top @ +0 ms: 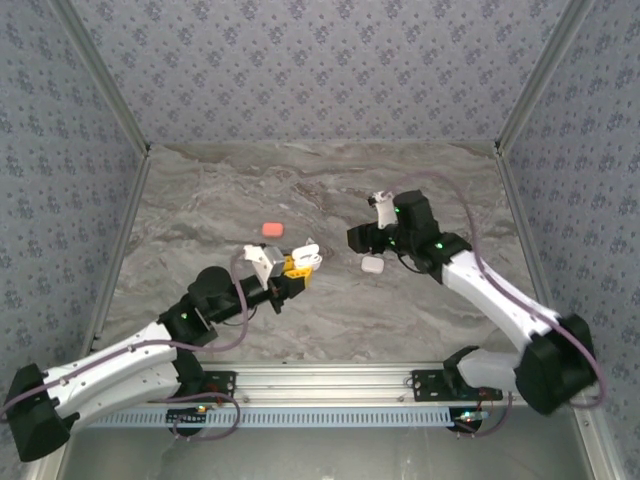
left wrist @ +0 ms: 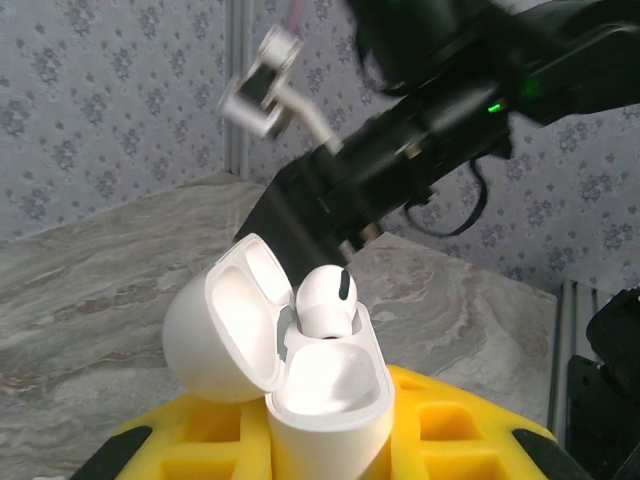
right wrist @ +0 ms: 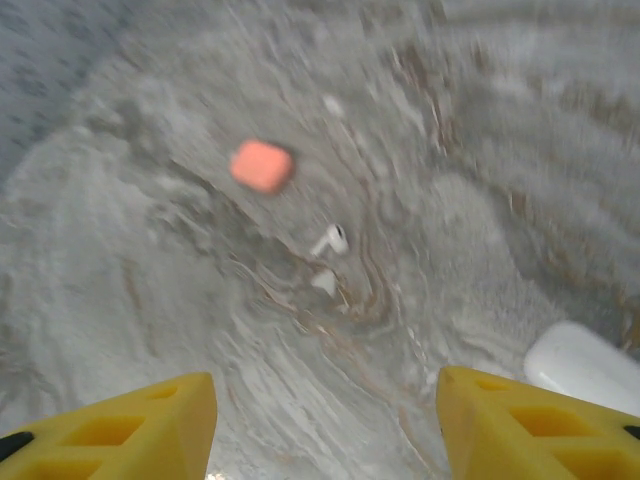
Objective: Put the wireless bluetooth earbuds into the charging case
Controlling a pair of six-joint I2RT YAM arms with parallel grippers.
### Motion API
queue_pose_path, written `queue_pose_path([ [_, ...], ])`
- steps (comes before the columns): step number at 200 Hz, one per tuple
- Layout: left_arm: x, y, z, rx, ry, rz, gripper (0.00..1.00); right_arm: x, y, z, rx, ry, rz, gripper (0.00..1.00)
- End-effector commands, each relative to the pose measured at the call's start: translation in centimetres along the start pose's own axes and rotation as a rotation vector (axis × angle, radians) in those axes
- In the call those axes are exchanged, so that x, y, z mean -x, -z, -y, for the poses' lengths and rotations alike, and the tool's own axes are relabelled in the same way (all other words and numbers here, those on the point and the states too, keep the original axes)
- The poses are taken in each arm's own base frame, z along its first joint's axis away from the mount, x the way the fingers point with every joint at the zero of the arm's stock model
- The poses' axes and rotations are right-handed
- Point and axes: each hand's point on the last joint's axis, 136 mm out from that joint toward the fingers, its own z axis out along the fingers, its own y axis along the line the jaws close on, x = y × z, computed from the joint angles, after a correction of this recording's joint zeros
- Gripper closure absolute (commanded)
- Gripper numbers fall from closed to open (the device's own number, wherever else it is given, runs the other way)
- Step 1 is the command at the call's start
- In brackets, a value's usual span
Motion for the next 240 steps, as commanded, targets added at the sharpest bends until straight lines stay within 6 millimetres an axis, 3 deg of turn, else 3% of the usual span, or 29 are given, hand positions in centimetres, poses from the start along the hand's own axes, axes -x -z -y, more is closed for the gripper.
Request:
queue_pose_path([
  [1, 0.1, 0.9, -0.3, 0.031, -0.028, 0.004, 1.0, 1.1, -2.7, 0.3, -0.029, -0.027, -0.04, 0.4],
  [45, 0.3, 1.7, -0.2, 0.031, -0.027, 0.013, 1.0, -0.8, -10.6, 0.5, -0.036, 0.021, -0.182, 0.42],
  [51, 0.4, 1.8, -0.2, 0.03, -0.027, 0.015, 1.0, 0.3, -11.3, 0.0, -0.028, 0.033, -0.17, 0.42],
  [110, 0.2, 1.8, -0.1, 0.019, -0.002, 0.016, 1.0, -1.0, -17.8, 0.0, -0.047, 0.099, -0.26, 0.45],
  [163, 0.4, 2.2, 0.0, 0.02, 0.008, 0.026, 1.0, -2.4, -20.6, 0.9, -0.07, 0.115, -0.319, 0.49],
  [240, 0.1, 2.2, -0.3, 0.034, 0.009, 0.02, 1.0, -4.7, -21.7, 0.6, -0.046, 0.141, -0.389, 0.59],
])
